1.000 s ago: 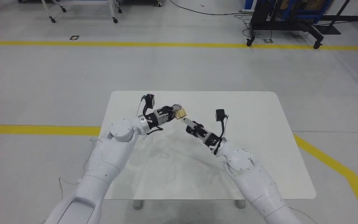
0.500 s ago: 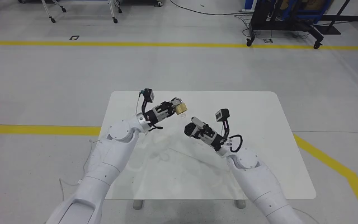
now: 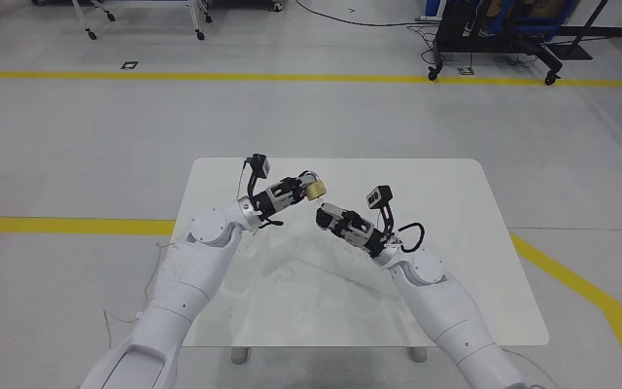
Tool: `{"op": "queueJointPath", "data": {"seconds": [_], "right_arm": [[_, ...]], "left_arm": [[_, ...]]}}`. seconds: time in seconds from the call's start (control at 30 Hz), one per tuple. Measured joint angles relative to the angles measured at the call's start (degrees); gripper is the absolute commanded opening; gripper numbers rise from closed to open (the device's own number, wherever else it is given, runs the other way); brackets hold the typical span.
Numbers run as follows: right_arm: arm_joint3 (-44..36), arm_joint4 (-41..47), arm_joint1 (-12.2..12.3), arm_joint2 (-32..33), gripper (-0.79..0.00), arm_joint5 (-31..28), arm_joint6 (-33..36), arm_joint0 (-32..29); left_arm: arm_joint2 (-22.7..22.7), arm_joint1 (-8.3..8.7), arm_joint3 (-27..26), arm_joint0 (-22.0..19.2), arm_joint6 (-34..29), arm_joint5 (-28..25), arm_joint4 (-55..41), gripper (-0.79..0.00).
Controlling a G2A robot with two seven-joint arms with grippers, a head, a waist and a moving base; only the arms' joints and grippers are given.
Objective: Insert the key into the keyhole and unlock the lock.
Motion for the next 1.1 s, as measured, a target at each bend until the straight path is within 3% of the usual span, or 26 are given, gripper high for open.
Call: {"op": "queueJointPath", "data": {"seconds": [0.27, 0.3, 0.33, 0.73, 1.1], "right_arm": [[1.4, 2.1, -0.2, -0.2, -0.588, 1.3, 1.0, 1.0], [1.6, 2.3, -0.3, -0.3, -0.711, 1.3, 1.0, 1.1], [1.8, 2.4, -0.3, -0.3, -0.785, 1.4, 1.0, 1.3], [5.7, 8.0, -1.0, -0.7, -0.785, 4.5, 4.1, 3.2], [11.0, 20.6, -1.2, 1.3, -0.785, 12.2, 16.9, 5.3]], "left_arm": [[0.3, -0.05, 0.4, -0.4, -0.4, 0.1, 0.7, -0.785], [0.4, -0.06, 0.4, -0.5, -0.5, 0.1, 0.7, -0.785], [0.4, -0.06, 0.4, -0.5, -0.6, 0.0, 0.8, -0.785], [1.3, -0.2, 0.6, -1.0, -1.9, -0.9, 1.8, -0.785], [1.6, -0.16, 0.0, -1.2, -2.6, -5.0, 3.6, -0.785]]}}
